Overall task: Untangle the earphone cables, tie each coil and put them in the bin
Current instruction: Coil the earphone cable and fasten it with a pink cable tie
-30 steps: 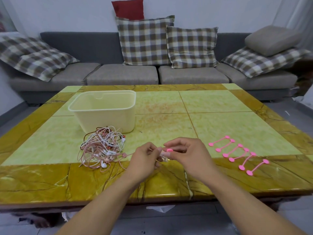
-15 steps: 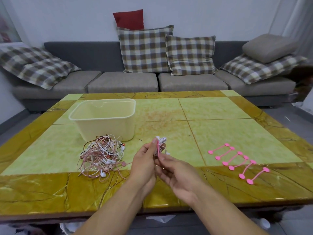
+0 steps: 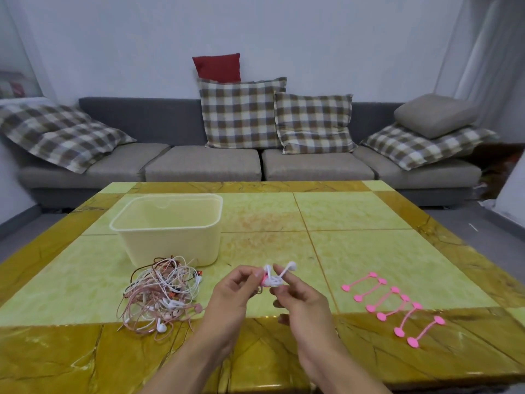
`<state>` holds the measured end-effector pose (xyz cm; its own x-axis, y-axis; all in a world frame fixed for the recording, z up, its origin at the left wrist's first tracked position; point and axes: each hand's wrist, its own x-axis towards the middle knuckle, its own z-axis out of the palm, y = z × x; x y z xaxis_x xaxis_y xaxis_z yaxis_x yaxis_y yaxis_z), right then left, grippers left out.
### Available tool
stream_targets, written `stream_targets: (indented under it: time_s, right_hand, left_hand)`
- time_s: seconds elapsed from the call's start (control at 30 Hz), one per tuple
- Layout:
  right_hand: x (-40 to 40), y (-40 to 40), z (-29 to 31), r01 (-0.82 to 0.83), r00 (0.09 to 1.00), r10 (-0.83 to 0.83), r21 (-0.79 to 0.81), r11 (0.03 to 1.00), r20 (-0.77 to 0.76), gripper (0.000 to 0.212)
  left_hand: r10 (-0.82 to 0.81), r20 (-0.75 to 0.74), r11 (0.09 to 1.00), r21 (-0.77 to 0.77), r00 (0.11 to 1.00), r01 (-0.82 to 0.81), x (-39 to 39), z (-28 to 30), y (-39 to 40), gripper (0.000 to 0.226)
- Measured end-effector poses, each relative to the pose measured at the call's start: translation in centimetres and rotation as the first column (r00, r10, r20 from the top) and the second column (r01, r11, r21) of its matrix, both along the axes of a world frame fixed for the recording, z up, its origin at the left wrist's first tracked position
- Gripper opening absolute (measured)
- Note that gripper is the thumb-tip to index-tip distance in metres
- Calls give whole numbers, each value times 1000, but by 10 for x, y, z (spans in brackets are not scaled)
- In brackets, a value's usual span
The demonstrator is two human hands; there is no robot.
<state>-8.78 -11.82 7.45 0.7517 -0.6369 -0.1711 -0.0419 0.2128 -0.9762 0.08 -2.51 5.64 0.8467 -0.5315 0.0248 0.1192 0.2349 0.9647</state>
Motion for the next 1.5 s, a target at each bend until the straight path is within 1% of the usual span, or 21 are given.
stream_targets:
  time_s: [0.07, 0.13, 0.17, 0.23, 0.3, 0.4, 0.47, 0.53, 0.6, 0.67, 0.73, 0.8, 0.83, 0.93, 1.07, 1.2, 1.27, 1.33, 1.4, 1.5]
  right_hand:
    - [-2, -2, 6, -24, 1000, 24, -57, 998, 10, 41]
    - [-3, -2, 8, -45, 999, 46, -65, 997, 13, 36]
    - [-3, -2, 7, -59, 998, 59, -40, 997, 13, 31]
    - [-4, -1, 5, -117, 993, 117, 49, 992, 5, 25]
    - [-5, -2, 3, -175, 984, 176, 70, 982, -9, 22]
    - [-8, -4, 3, -176, 984, 176, -34, 984, 0, 25]
    - [-8, -5, 1, -135, 989, 139, -73, 988, 53, 32]
    - [-8, -4, 1, -104, 989, 118, -151, 983, 93, 40]
    - [-8, -6, -1, -66, 984, 115, -318, 946, 136, 54]
    - [-11, -8, -2, -28, 979, 122, -482, 875, 164, 63]
    - [-13, -10, -1, -10, 977, 121, -531, 847, 175, 61]
    - [-14, -8, 1, 0, 979, 105, -519, 855, 174, 40]
    - [-13, -7, 3, -5, 980, 100, -490, 872, 169, 32]
    - [-12, -6, 4, -51, 982, 113, -370, 927, 149, 32]
    - [-10, -7, 1, -95, 985, 134, -305, 948, 109, 28]
    - [-9, -8, -3, -99, 988, 133, -341, 935, 79, 17]
    - [-8, -9, -5, -108, 989, 138, -355, 929, 60, 17]
    - [-8, -11, -5, -119, 989, 144, -355, 927, 44, 18]
    - [-7, -12, -7, -128, 988, 150, -365, 922, 33, 15]
    - [-7, -11, -9, -147, 986, 165, -402, 904, 10, 10]
  left_hand:
    - [-21, 26, 1000, 21, 999, 21, 0, 3, 1, 31]
    - [-48, 64, 999, 24, 997, 46, -2, 6, 2, 36]
    - [-63, 94, 998, 25, 994, 61, -2, 7, 3, 36]
    - [-99, 150, 994, 59, 984, 91, -3, 8, 7, 28]
    - [-143, 193, 986, 113, 971, 123, -2, 7, 10, 16]
    - [-163, 207, 983, 115, 965, 141, -2, 10, 13, 16]
    - [-158, 220, 985, 99, 963, 139, -4, 14, 14, 21]
    - [-163, 232, 984, 111, 959, 141, -4, 15, 16, 26]
    - [-144, 220, 985, 123, 965, 119, -2, 15, 17, 30]
    - [-85, 197, 988, 144, 977, 57, -1, 16, 19, 31]
    - [-32, 197, 983, 182, 980, -4, 0, 15, 20, 31]
    - [1, 219, 969, 240, 976, -55, 2, 16, 21, 27]
    - [-3, 212, 966, 252, 977, -51, 3, 17, 22, 23]
    - [-65, 152, 971, 236, 986, 28, 3, 18, 25, 15]
    - [-99, 146, 965, 255, 984, 59, 2, 15, 30, 15]
    - [-111, 123, 968, 237, 986, 80, 4, 12, 32, 16]
    - [-124, 111, 967, 238, 986, 95, 5, 10, 33, 17]
    - [-142, 61, 967, 223, 988, 125, 4, 10, 34, 18]
    - [-166, -8, 964, 211, 986, 164, 2, 10, 35, 18]
    - [-149, -67, 961, 224, 987, 160, 1, 8, 36, 17]
